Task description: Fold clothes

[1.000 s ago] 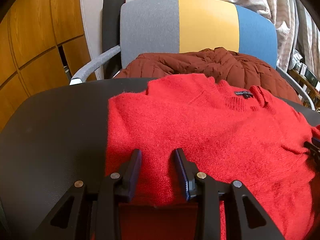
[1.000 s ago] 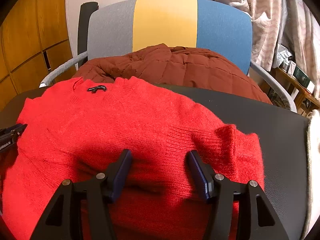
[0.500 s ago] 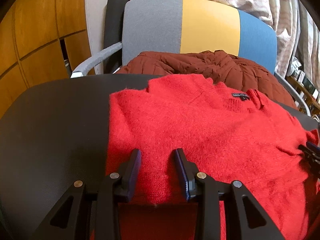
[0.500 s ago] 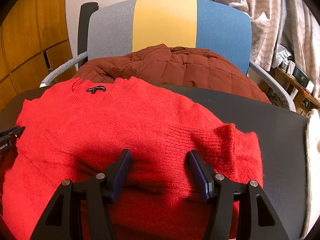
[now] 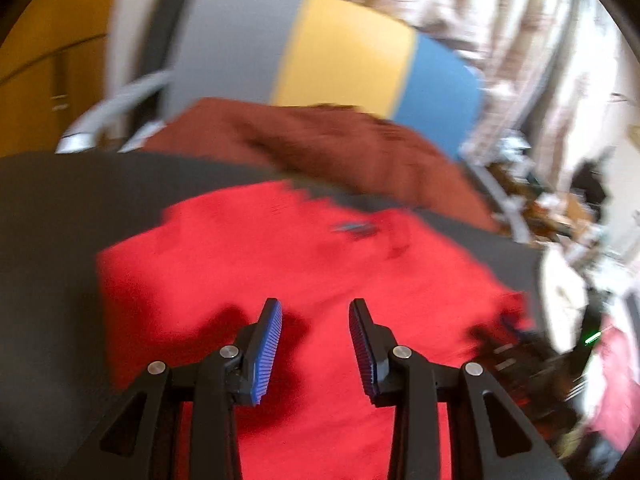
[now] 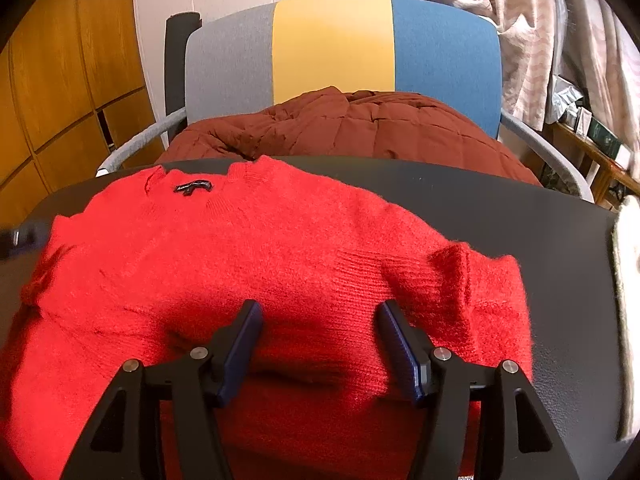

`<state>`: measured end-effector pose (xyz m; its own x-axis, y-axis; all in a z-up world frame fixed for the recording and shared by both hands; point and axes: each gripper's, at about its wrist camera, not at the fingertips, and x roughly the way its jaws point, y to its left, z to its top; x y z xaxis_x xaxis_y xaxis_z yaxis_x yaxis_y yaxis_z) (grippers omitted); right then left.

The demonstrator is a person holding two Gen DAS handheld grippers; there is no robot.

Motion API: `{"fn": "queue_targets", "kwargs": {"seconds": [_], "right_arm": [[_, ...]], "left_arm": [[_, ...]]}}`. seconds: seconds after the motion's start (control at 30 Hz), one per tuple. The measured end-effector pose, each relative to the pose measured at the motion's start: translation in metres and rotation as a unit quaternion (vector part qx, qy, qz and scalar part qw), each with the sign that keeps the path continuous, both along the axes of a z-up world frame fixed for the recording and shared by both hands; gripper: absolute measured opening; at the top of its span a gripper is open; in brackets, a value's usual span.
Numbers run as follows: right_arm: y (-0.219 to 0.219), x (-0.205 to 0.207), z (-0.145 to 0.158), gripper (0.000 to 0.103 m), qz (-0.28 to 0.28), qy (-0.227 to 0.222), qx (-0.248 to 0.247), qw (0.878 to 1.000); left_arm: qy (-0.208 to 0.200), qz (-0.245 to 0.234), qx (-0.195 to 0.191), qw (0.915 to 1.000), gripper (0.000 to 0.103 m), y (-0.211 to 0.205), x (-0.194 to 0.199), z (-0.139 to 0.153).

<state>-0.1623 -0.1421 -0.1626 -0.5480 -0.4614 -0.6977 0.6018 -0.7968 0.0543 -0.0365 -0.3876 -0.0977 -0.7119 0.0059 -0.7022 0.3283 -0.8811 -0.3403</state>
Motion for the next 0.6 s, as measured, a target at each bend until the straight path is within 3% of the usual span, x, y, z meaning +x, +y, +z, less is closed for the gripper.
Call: {"fn": "queue_targets", "kwargs": {"seconds": [0.23,0.37,0.57,0.6], "right_arm": [[0.002,-0.001,0.000,0.063,0.002,-0.005,-0.011,1.000],[0.002,-0.001,0.000,0.064,0.002,-0.008,-0.019,1.000],[0.003,0.001,-0.001,0.064,0.001,-0.006,-0.023,1.000],[0.002,0.001,-0.001,0.064,0.001,-0.006,-0.024,1.000]], "left_arm": [[-0.036,-0.124,0.052,0.9902,0.036,0.035,-0.115,-0.016],[-0.075,-0.154,0.063,0.9831,0.036,0.047,-0.159,-0.043],[-0.074,-0.132,0.025,0.9882,0.032,0.057,-0.194,-0.062],[-0.072,-0.128,0.002,0.9892,0.026,0.061,-0.197,-0.063]]}}
